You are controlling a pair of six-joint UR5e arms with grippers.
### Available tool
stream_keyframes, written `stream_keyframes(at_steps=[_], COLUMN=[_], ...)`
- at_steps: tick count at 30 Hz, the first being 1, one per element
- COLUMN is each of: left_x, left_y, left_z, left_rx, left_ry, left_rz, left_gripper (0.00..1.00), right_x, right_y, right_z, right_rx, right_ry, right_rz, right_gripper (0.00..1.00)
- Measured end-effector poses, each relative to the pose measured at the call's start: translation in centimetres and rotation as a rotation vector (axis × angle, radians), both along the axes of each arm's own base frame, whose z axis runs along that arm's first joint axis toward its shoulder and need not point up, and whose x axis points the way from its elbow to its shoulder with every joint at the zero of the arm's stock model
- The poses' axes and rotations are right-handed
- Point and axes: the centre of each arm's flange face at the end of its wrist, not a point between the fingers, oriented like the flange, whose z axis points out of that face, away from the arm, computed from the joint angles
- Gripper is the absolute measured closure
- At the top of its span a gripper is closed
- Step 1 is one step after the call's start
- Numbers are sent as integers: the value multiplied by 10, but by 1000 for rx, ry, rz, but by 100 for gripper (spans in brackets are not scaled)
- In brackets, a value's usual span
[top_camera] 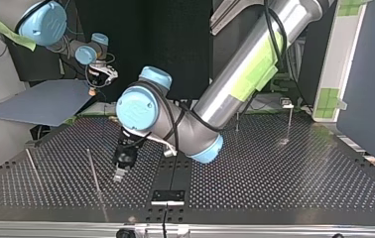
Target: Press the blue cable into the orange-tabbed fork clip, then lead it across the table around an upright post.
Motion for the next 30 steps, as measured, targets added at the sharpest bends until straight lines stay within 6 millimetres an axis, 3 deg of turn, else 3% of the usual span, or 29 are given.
stream_keyframes(at_steps=[30], left_x=[-7], left_y=[2], left_z=[1], left_rx=[88], left_ry=[13], left_rz=[16], left_gripper=[0], right_x=[2], right_y=[1], right_z=[-1], right_rx=[7], right_ry=[0], right_rz=[8], right_gripper=[100])
